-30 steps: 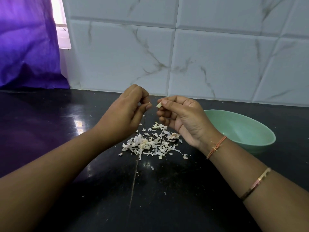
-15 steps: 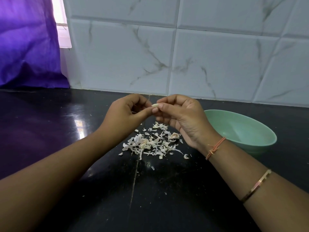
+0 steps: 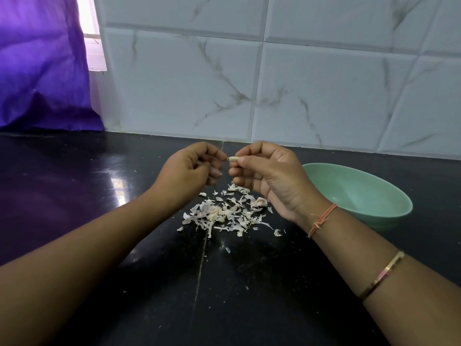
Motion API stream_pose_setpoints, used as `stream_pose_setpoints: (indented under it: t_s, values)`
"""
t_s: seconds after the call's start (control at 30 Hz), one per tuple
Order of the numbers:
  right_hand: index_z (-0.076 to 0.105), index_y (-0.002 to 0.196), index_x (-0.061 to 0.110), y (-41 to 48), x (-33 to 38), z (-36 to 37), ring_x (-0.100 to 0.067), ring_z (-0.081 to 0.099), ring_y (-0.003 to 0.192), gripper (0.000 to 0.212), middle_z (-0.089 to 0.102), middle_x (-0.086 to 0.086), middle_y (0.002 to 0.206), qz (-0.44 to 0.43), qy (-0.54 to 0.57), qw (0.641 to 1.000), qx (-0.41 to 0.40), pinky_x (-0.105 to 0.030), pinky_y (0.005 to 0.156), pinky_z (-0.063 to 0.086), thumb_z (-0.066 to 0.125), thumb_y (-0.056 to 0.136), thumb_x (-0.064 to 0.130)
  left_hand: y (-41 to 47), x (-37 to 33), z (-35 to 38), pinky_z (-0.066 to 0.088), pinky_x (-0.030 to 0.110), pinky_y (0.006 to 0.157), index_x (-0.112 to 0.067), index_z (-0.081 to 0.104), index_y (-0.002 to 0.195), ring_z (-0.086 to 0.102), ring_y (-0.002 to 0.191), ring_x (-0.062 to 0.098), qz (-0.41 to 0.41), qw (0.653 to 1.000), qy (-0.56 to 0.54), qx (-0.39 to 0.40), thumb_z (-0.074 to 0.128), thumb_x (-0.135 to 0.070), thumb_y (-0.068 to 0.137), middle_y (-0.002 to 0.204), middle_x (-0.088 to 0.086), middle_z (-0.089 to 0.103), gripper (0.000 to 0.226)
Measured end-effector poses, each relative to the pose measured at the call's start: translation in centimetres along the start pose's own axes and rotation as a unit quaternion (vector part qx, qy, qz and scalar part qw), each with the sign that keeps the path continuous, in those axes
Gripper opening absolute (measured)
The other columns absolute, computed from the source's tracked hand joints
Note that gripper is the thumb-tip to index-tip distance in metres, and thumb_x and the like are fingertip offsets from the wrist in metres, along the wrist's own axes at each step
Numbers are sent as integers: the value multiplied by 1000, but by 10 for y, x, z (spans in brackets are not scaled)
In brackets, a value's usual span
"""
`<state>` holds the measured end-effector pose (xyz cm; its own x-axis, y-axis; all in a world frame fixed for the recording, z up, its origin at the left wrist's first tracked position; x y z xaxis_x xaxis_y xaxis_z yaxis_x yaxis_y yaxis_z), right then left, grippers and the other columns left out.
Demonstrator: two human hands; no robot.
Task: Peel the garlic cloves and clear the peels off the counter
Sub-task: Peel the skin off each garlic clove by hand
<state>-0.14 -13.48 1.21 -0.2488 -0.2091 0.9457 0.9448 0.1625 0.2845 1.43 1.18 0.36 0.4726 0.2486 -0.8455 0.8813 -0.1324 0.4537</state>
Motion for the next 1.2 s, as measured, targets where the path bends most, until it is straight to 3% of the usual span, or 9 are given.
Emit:
stream_pose_setpoints:
  t_s: [0.23, 0.4, 0.57, 0.67, 0.77, 0.87, 1.0, 1.1, 1.2]
  values:
    - [59, 83, 1, 1, -3, -2, -14, 63, 67, 14, 62, -11, 75, -20, -34, 999, -4, -28, 67, 57, 59, 81, -13, -1, -2, -3, 55, 19, 63, -14, 65, 80, 61, 66, 14, -7, 999, -16, -32, 62, -10, 86, 74, 6, 65, 8]
    - [60, 83, 3, 2, -4, -3, -17, 63, 70, 15, 65, -11, 77, -26, -49, 998, -13, -27, 66, 56, 62, 79, -12, -4, -6, 3, 56, 23, 68, -18, 66, 86, 61, 71, 12, -3, 999, -33, 23, 68, -7, 79, 79, 1, 67, 13]
    - [61, 85, 4, 0, -5, -1, -13, 64, 68, 12, 65, -8, 74, -37, -96, 995, -2, -30, 69, 57, 64, 80, -7, -3, -4, -1, 55, 36, 74, -25, 68, 75, 62, 63, 9, -1, 1000, 6, -15, 71, -16, 78, 69, -3, 69, 10]
    - [64, 82, 9, 0, -3, 1, -13, 64, 69, 10, 68, -10, 77, -58, -148, 987, 4, -28, 69, 58, 68, 80, 0, -2, -4, -3, 53, 29, 69, -26, 66, 71, 60, 59, 8, 9, 998, 61, -28, 71, -19, 78, 66, 1, 68, 12]
    - [67, 78, 16, 1, -1, 1, -19, 66, 69, 8, 70, -5, 77, -130, -306, 943, -15, -32, 68, 57, 72, 78, 10, -3, -6, -4, 45, 18, 57, -30, 63, 67, 57, 54, 5, 21, 986, 161, -30, 72, -31, 76, 59, -4, 65, 13]
    - [70, 79, 14, 0, 4, 4, -12, 59, 64, 3, 67, 1, 71, -214, -445, 869, -27, -28, 62, 50, 70, 80, 11, -4, -7, -2, 45, 22, 57, -30, 60, 66, 59, 57, 9, 21, 976, 217, -23, 69, -33, 79, 61, -4, 65, 17]
    - [68, 83, 13, -1, 5, 9, -20, 57, 73, 10, 62, -4, 78, -274, -552, 788, 1, -39, 66, 48, 60, 81, 8, -5, -7, 1, 46, 28, 61, -30, 58, 64, 61, 63, 18, 30, 968, 248, -4, 64, -25, 85, 64, 0, 65, 22]
    - [67, 90, 10, -2, 4, 12, -27, 59, 77, 16, 62, -8, 84, -285, -574, 768, 5, -44, 68, 49, 52, 83, 11, -5, -7, 1, 48, 35, 63, -23, 61, 66, 61, 65, 24, 35, 969, 243, 5, 60, -23, 87, 65, 6, 66, 21]
    - [69, 99, 6, 0, 9, 9, -27, 60, 82, 20, 62, -11, 91, -294, -572, 765, -22, -37, 72, 50, 54, 86, 7, -4, -6, -3, 48, 31, 62, -22, 58, 65, 61, 61, 19, 39, 975, 218, -15, 55, -21, 89, 61, -1, 63, 25]
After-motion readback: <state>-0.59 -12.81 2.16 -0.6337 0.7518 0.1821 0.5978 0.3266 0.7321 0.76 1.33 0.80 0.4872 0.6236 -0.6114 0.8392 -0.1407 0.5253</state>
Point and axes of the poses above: each hand's wrist, its own y-axis towards the middle knuckle, its own z-axis out of the palm, x = y × z, the point moved 3 cm from there along y, towards the middle knuckle
